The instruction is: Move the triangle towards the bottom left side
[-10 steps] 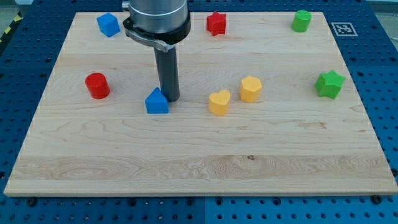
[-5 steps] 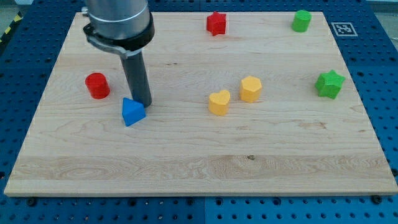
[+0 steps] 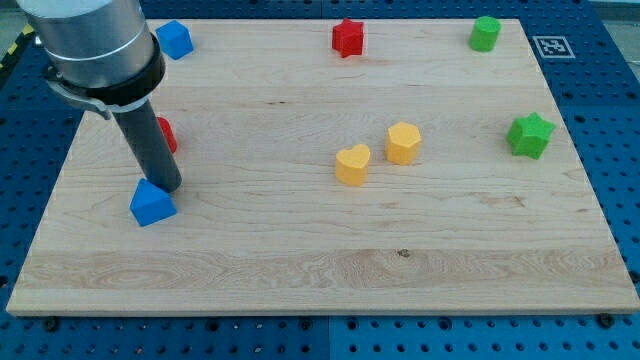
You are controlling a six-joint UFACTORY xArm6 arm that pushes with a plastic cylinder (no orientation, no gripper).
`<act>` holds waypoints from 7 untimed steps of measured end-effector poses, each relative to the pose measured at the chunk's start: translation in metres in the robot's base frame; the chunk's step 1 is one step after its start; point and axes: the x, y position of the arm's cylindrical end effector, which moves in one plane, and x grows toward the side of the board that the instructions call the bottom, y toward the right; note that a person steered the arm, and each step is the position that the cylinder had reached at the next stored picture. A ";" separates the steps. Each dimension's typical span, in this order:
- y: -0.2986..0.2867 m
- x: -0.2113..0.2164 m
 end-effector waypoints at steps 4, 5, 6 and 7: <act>-0.021 0.028; -0.048 0.018; -0.046 0.043; -0.044 0.054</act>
